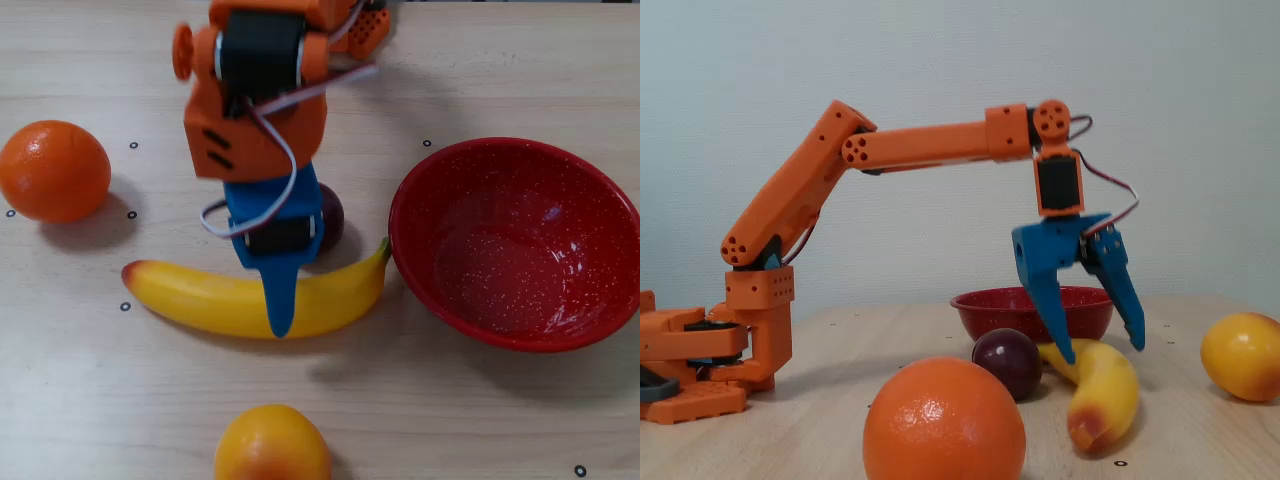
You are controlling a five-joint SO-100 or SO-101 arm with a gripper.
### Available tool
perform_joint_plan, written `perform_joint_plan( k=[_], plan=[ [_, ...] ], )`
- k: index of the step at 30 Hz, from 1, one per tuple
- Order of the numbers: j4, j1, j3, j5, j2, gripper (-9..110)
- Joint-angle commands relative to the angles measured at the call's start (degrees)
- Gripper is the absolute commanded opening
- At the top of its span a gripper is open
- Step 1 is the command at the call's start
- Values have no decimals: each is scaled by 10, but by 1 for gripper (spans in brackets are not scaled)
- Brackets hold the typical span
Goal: Put banana in the red bowl.
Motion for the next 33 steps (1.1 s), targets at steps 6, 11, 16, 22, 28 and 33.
perform_joint_plan(
  k=[6, 11, 16, 22, 28, 33],
  plan=[
    [-14, 11, -68, -22, 15, 27],
    [-24, 17, -76, -32, -9, 27],
    [-33, 20, -79, -40, -28, 28],
    [-55, 23, -76, -53, -45, 28],
    [-76, 24, -58, -61, -51, 27],
    [-80, 24, -53, -64, -53, 26]
  ],
)
